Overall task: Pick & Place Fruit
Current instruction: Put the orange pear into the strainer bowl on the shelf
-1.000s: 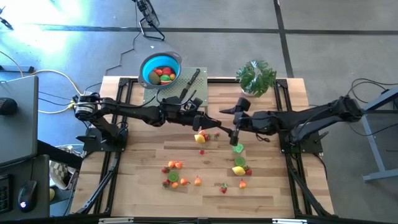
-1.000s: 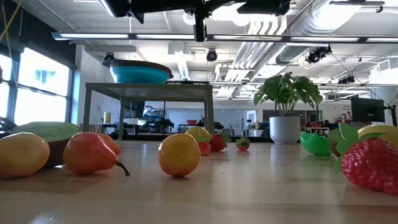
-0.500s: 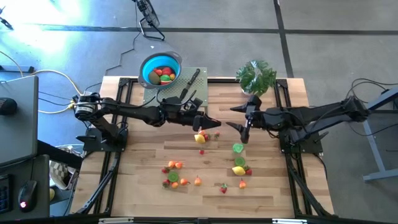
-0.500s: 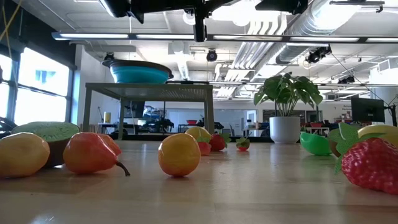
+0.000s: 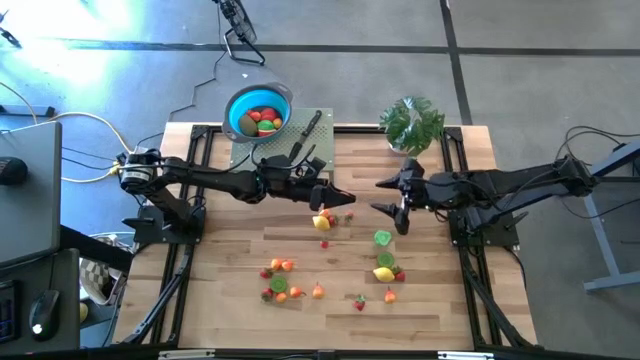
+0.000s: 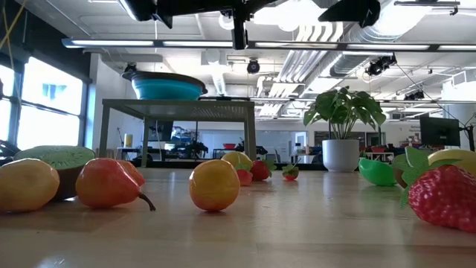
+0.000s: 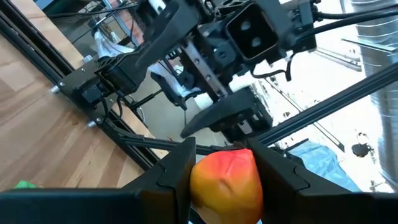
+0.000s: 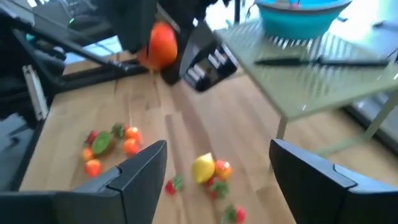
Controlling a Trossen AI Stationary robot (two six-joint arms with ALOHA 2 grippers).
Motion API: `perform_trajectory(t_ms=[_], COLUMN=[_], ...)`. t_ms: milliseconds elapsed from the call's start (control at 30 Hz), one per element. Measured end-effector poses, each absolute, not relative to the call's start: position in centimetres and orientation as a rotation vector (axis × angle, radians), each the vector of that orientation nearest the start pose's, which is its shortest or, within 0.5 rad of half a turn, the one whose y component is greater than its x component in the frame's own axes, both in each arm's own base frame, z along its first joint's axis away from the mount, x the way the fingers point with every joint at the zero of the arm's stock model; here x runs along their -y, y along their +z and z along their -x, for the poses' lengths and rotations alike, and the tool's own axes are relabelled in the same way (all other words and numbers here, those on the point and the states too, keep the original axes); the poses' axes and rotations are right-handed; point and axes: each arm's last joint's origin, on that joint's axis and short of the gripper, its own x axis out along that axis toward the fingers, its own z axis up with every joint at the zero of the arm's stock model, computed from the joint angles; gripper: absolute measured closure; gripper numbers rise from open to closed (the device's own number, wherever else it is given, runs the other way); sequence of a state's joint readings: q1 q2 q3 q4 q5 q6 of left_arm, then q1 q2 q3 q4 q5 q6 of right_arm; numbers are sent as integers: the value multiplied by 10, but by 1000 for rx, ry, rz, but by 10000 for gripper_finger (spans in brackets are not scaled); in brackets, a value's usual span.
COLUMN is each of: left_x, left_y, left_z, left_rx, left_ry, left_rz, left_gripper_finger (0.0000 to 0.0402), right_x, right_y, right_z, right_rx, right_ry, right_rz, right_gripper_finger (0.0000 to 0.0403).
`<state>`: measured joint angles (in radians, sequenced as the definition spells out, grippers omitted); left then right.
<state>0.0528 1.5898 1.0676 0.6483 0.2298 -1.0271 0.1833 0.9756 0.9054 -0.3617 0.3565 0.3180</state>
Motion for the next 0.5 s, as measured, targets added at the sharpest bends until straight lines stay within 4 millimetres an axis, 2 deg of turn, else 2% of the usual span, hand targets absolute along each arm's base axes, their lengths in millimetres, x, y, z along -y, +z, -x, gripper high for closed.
perform_trajectory(t_ms=[267, 500], left_x=[-12, -26], left_y=[309, 310], left_z=[-362, -362], left_rx=[22, 84], left_ry=[-228, -150], left_rz=[996, 969], left_gripper_finger=[275, 275], right_x=[-30, -32], right_y=[315, 308], right_z=[-200, -196], right_rx=[-511, -617], right_ry=[-168, -114], right_rz=[-352, -360], right_gripper_finger=[127, 127])
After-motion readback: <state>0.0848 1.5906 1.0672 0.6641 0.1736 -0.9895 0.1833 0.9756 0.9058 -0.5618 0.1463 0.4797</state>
